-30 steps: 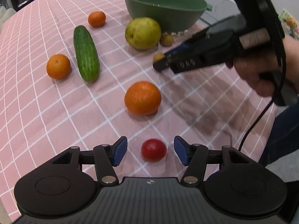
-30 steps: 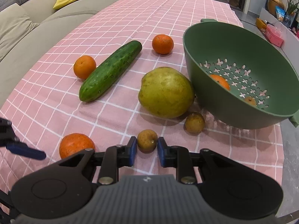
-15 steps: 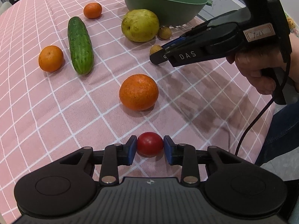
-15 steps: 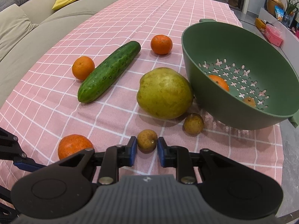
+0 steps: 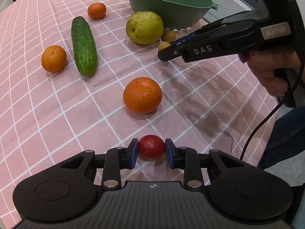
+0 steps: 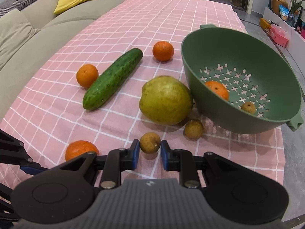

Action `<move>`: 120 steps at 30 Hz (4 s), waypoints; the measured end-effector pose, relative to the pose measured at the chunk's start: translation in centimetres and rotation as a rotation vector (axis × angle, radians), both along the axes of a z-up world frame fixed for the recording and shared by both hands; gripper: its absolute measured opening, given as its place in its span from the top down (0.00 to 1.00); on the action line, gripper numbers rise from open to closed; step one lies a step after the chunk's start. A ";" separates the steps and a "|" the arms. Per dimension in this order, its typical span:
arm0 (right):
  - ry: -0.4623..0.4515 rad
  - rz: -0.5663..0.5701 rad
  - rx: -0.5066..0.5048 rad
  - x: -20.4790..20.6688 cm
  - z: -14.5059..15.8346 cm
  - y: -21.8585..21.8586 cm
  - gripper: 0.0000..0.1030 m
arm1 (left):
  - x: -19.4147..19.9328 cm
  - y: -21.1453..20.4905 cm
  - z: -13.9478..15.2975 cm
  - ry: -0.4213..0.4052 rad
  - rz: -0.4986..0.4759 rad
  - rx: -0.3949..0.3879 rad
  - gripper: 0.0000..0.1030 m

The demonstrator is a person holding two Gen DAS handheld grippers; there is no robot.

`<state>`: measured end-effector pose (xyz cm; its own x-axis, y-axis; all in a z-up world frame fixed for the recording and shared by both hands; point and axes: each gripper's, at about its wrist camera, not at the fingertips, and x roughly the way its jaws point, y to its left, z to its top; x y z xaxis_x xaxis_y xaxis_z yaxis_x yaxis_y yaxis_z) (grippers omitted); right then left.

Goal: Organize fruits
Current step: 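Carry tomato and brown fruit over the colander and release both, then grasp the cucumber with the left tool while the right tool grasps an orange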

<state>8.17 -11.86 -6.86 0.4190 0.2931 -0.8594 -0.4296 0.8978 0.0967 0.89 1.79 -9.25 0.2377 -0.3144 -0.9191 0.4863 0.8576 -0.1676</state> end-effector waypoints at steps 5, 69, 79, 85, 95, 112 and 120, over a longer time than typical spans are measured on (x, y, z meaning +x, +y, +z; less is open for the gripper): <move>-0.007 -0.002 0.027 -0.2 1.4 -0.5 0.81 | -0.3 0.4 1.2 -0.014 0.019 -0.006 0.67; 0.070 -0.228 -0.026 16.9 1.0 -9.9 0.79 | 21.4 -14.3 2.7 -0.277 -0.281 0.131 0.44; 0.007 -0.222 0.011 15.7 4.7 -9.8 0.79 | 18.9 -9.3 8.9 -0.355 -0.087 0.069 0.41; -0.040 -0.183 0.027 13.7 7.1 -8.5 0.79 | 15.5 -3.4 10.8 -0.380 0.130 0.080 0.38; -0.126 -0.079 -0.033 8.2 8.6 -4.8 0.79 | 9.1 5.9 8.5 -0.321 0.314 0.068 0.37; -0.041 0.089 -0.043 -0.6 4.4 0.8 0.79 | 7.8 5.8 5.1 -0.274 0.250 0.022 0.37; 0.033 0.225 0.028 -3.1 2.6 4.9 0.65 | 8.5 7.7 5.2 -0.265 0.325 0.028 0.36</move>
